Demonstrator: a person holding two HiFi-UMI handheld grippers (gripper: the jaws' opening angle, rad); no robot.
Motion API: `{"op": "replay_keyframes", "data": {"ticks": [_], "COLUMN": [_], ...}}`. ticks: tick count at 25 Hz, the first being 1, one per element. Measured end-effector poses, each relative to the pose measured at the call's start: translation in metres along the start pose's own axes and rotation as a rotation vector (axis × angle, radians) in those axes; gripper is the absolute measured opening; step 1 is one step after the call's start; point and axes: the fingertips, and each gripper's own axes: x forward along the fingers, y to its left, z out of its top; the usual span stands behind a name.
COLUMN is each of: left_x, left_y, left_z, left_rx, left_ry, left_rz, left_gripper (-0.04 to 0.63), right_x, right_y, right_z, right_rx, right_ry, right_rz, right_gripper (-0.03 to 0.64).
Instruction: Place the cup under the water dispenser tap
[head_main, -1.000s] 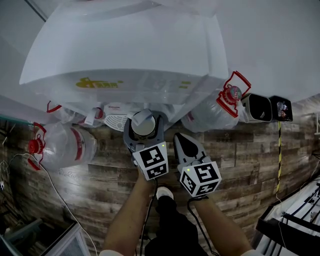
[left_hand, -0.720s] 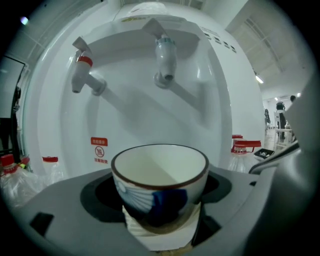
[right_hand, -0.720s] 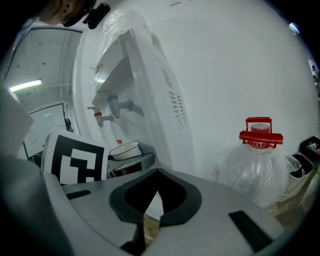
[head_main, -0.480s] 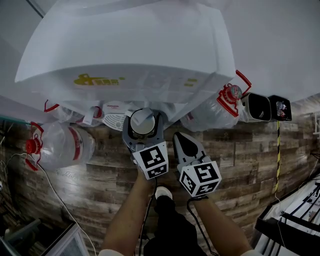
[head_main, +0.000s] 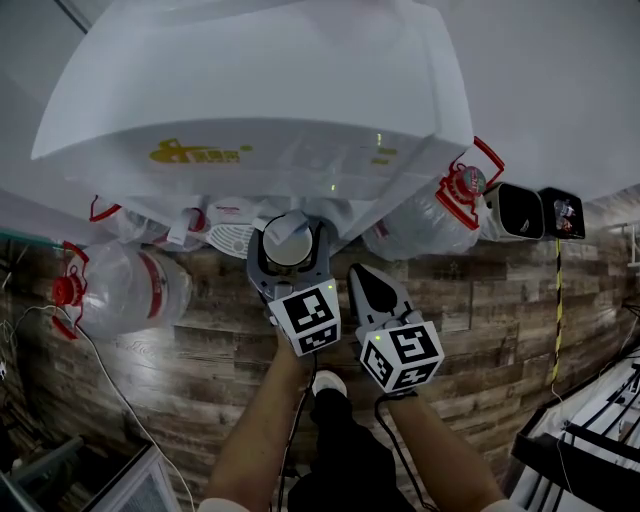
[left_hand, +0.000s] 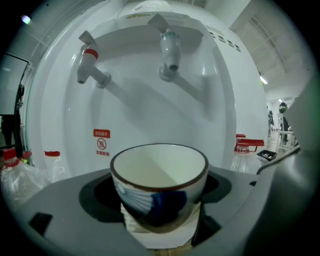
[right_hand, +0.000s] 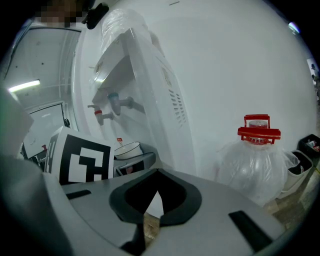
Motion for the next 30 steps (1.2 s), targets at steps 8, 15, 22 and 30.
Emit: {"op": "replay_keyframes", "data": {"ticks": [8, 15, 22, 30], "left_x": [-0.002, -0.006, -0.009, -0.028], "left_y": [0.004, 0.002, 0.002, -0.004], "left_z": [-0.003, -0.006, -0.011, -0.006], "left_rx": [-0.056, -0.004, -0.016, -0.012], "left_ry": [0.068, 0.091, 0.107, 0.112], "left_rz": [0.0, 0.009, 0.004, -0.02], "left_gripper": [0.437, 0.439, 0.44, 0.443], "right_x": [-0.007, -0.013, -0.018, -0.029], "right_y": [0.001, 0.005, 0.003, 0.005], "right_z": [0.004, 0.003, 0.002, 0.003], "right_rx": [0.014, 0.013, 0.019, 0.023], "right_ry": [-0.024, -0.026, -0.028, -0.021], "right_rz": [0.004, 0.002, -0.007, -0.015], "right_gripper": [0.02, 0.02, 0.02, 0.02]}}
